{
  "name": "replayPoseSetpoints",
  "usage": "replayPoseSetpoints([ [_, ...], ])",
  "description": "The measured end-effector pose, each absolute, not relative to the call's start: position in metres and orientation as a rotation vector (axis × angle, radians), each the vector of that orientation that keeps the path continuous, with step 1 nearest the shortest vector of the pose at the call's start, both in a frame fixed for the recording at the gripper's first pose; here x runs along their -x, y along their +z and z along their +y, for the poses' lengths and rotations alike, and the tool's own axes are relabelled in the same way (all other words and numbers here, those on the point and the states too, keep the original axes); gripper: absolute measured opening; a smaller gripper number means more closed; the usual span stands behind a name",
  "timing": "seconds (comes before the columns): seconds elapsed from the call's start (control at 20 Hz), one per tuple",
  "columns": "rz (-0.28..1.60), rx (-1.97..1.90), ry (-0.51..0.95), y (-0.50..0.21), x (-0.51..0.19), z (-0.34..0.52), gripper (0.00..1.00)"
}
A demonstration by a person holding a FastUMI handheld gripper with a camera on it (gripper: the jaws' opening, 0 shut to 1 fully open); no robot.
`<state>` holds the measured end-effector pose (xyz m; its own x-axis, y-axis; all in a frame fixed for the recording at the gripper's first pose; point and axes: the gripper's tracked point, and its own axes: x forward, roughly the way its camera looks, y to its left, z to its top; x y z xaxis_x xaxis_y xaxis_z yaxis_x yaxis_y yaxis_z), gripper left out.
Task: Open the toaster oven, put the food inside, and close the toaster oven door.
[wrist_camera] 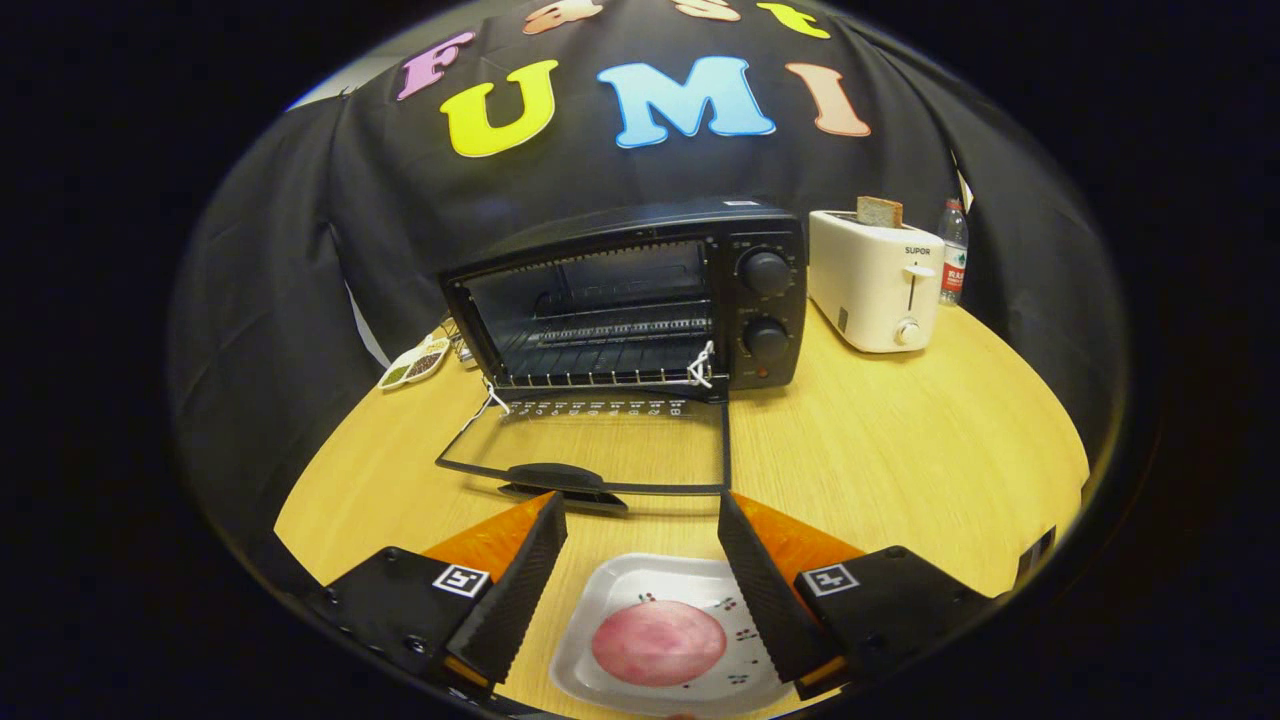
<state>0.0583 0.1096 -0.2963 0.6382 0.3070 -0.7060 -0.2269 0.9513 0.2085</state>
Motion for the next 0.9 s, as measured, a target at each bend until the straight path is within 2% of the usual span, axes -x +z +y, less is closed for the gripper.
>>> replayPoseSetpoints([
  [0.55,1.029,-0.118,0.238,-0.315,-0.020,0.038,0.99],
  [0.9,1.199,-0.058,0.260,-0.341,0.012,0.029,0.99],
])
